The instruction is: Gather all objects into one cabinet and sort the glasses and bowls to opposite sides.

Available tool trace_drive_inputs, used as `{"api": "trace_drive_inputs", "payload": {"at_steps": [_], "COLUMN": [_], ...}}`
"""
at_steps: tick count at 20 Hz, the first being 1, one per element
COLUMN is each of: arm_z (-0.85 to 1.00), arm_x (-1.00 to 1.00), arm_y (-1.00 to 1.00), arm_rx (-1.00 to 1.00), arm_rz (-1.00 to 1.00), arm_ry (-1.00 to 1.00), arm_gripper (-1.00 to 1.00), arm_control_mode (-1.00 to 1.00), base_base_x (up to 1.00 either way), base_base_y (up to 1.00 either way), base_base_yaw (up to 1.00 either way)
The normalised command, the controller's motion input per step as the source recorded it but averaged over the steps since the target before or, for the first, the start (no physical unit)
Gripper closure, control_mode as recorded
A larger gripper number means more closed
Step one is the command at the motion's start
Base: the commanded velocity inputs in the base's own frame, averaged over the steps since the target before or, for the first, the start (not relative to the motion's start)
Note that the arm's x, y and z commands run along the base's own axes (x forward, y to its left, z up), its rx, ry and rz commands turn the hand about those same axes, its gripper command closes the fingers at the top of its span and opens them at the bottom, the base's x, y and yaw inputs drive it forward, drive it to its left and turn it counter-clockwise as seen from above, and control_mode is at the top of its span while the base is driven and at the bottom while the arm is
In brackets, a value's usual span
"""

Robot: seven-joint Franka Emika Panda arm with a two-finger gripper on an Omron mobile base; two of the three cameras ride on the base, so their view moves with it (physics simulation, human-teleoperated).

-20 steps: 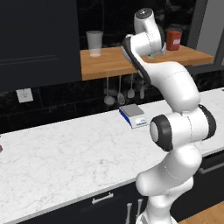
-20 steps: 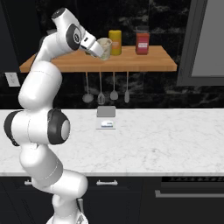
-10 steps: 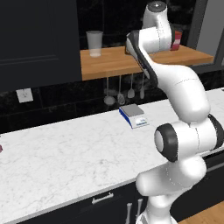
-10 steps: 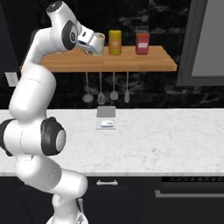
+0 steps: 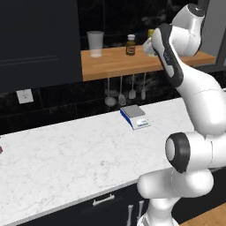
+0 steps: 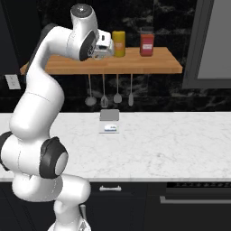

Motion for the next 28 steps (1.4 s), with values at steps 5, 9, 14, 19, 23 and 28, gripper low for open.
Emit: {"api": "trace_drive_inputs", "payload": {"at_steps": [5, 9, 14, 19, 23, 28], "arm_z": [0.05, 0.02, 0.00, 0.07, 0.00, 0.00], "arm_x": [-0.69, -0.85, -1.00, -0.98, -0.67, -0.48], "arm_y": [0.03, 0.23, 0.19, 0.13, 0.16, 0.11], "arm_rx": [0.00, -0.01, 0.00, 0.00, 0.00, 0.00], "arm_rz": [0.05, -0.05, -0.21, -0.13, 0.00, 0.01], "arm_ry": [-0.03, 0.00, -0.08, -0.07, 0.00, 0.00], "arm_gripper": [1.00, 1.00, 1.00, 1.00, 1.00, 1.00], "arm_control_mode": [-1.00, -1.00, -1.00, -1.00, -1.00, -1.00], "base_base_x": [0.00, 0.00, 0.00, 0.00, 0.00, 0.00], "base_base_y": [0.00, 0.00, 0.00, 0.00, 0.00, 0.00], "base_base_yaw": [0.00, 0.00, 0.00, 0.00, 0.00, 0.00]}}
